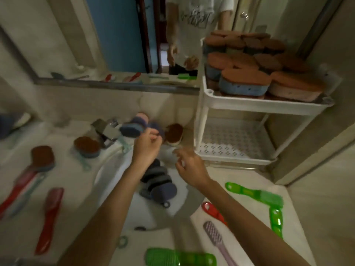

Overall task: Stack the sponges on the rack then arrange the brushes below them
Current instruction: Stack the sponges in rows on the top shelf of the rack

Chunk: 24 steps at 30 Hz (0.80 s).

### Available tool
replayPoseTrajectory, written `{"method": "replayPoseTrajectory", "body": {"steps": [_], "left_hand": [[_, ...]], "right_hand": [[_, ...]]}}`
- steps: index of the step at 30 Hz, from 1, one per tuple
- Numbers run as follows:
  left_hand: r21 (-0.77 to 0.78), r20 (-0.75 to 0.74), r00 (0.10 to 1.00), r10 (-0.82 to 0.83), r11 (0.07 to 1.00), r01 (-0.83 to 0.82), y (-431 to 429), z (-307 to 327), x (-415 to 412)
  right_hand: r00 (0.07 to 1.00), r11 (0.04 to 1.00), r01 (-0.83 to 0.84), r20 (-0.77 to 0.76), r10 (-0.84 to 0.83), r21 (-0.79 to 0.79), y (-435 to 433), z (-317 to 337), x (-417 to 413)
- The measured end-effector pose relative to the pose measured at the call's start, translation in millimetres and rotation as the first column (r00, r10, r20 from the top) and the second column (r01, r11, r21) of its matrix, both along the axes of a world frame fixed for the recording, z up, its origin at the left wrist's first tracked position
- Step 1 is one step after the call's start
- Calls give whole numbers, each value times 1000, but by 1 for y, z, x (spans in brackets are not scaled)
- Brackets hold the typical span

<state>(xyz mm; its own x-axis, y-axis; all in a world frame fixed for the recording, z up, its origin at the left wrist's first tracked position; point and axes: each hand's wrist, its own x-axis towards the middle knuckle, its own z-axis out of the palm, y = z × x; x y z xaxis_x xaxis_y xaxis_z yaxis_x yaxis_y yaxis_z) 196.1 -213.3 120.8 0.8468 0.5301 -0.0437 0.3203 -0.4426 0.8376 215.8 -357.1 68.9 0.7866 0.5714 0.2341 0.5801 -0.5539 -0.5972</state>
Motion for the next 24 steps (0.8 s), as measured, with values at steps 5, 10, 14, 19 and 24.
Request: {"method": "replayPoseTrajectory", "body": {"steps": [5,10,14,19,24], "left_hand": [[-69,-427,904,-2,997,-31,38,-93,-56],[-218,-580,809,-96,975,-41,59,-152,-77],[-280,-618,769,-165,960,-19,72,-182,-68],[-320,-625,744,-237,947,32,78,-208,-51],[-313,-605,768,-210,950,13,85,-226,-36]], "right_hand": [[904,873,-169,-424,-47,-458,28,-93,-21],[847,723,-214,-494,-198,-657,43,-154,-29],[873,697,-170,-434,-222,-697,63,-173,-13],[895,555,-173,-365,-257,-814,74,-193,0],[900,679,-101,-358,-250,-728,68,-195,-3]]}}
